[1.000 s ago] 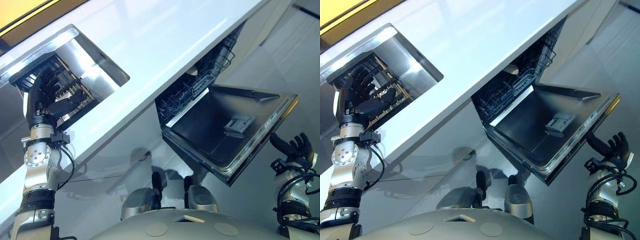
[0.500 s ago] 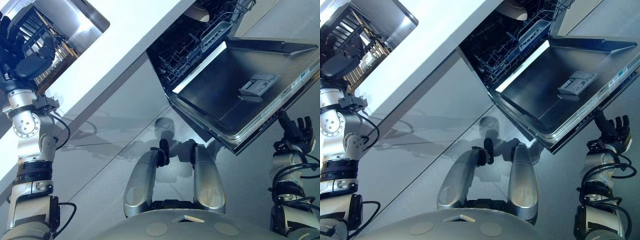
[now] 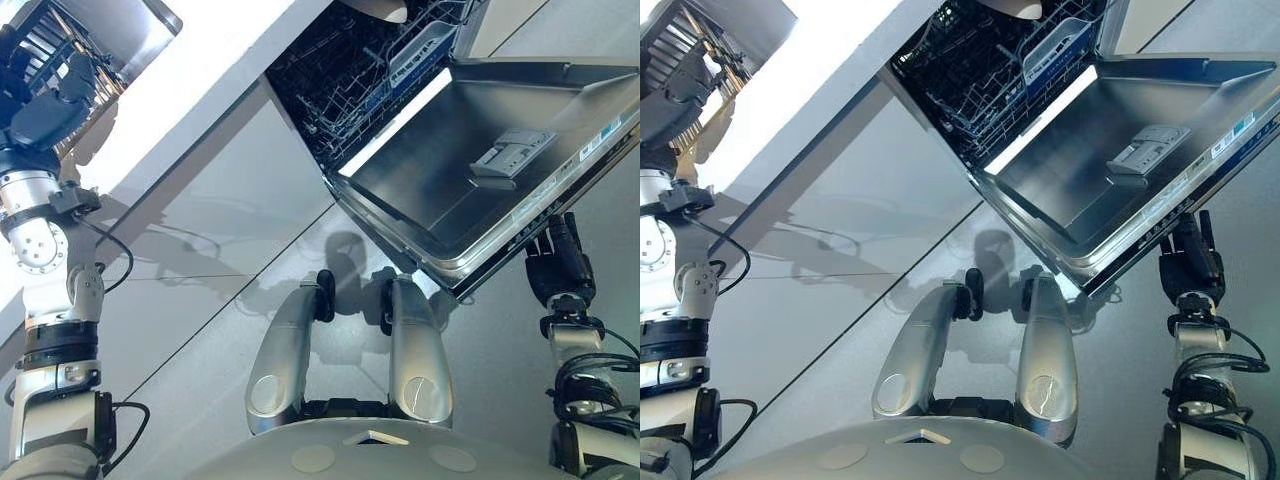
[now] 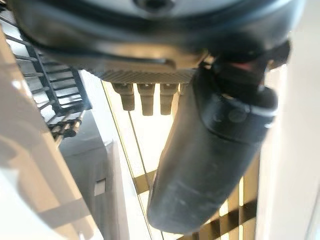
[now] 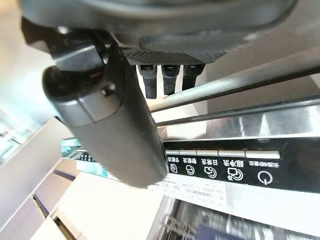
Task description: Pick up plates and place into dishwasher.
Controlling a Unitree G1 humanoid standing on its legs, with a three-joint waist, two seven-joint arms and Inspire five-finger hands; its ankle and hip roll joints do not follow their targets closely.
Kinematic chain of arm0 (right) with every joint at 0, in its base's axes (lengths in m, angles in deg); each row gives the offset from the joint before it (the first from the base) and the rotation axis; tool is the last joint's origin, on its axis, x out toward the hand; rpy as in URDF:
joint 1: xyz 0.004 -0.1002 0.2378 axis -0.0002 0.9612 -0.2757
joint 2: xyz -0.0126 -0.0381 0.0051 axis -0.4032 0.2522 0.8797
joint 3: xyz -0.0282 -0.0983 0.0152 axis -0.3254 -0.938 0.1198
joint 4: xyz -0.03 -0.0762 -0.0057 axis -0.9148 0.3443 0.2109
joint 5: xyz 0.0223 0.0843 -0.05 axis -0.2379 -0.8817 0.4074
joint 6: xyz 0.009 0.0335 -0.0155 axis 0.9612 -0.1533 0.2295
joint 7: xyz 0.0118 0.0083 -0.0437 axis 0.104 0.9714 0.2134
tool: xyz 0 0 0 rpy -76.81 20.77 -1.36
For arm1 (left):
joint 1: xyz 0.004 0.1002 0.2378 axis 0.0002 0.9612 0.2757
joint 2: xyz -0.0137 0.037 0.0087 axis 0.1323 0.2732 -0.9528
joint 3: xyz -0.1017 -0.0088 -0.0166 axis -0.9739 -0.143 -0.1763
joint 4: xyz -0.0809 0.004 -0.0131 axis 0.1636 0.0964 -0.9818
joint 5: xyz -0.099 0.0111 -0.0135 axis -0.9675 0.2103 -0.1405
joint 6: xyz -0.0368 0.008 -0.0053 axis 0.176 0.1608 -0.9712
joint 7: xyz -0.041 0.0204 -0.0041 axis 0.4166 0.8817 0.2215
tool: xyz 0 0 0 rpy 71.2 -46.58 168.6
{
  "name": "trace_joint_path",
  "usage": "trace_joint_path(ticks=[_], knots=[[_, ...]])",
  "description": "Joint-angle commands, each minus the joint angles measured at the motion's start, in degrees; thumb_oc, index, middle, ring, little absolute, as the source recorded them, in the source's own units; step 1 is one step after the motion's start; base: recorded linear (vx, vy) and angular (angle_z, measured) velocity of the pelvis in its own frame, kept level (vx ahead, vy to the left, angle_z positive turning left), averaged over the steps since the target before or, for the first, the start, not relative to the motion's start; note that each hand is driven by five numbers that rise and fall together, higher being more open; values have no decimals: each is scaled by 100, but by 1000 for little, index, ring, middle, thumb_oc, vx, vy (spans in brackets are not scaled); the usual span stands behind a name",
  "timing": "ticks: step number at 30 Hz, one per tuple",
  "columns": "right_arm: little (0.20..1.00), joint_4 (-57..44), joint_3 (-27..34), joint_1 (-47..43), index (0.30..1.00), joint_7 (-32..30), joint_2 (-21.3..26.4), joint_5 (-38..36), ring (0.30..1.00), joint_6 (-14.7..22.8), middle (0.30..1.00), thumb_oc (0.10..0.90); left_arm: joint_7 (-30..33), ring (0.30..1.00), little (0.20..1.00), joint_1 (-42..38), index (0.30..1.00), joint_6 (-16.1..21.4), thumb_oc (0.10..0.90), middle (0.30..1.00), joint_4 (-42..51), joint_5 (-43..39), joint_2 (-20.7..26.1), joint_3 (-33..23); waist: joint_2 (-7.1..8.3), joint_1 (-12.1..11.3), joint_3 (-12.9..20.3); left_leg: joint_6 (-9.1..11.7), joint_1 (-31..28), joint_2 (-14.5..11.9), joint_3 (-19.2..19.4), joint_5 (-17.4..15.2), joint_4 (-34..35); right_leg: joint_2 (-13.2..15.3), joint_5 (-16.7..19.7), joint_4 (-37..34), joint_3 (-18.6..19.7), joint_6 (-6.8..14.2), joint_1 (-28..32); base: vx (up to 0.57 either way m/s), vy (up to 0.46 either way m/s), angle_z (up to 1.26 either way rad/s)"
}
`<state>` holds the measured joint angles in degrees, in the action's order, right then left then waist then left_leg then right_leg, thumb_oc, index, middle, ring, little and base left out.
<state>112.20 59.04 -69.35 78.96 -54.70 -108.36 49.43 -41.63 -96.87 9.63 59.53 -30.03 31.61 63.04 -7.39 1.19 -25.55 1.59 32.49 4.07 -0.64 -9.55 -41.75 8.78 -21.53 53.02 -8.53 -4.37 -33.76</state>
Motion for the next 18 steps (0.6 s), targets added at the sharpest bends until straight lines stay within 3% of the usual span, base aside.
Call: trace_joint_path(ticks=[1,5,9,18], knots=[[900,-2778,-1492,-1059,900,2631,-535,29,900,-986,900,800,76,900,900,74,900,257,800,900,-163,-74,12,213,307,-164,28,-495,-263,285,196,-549,-16,-396,381,-505,136,88,114,-28,0,5],[900,-4939,-2392,-1817,900,1996,-981,521,900,-925,900,800,299,900,900,-184,900,313,800,900,-352,37,8,389,336,-205,-4,-460,-282,267,201,-452,156,-388,534,-755,143,140,139,-29,51,-30],[900,-6007,-2942,-2593,900,1325,-943,587,900,-782,900,800,357,900,900,-332,900,399,800,900,-551,-52,-29,506,295,-261,-8,-429,-402,286,203,-349,370,-420,615,-976,188,129,241,-7,132,-48],[900,-6883,-3423,-2743,900,898,-872,1246,900,-859,900,800,216,900,900,-289,900,532,800,900,-766,-141,-136,516,316,-347,59,-459,-790,329,149,-117,960,-489,772,-1430,219,162,558,21,99,27]])
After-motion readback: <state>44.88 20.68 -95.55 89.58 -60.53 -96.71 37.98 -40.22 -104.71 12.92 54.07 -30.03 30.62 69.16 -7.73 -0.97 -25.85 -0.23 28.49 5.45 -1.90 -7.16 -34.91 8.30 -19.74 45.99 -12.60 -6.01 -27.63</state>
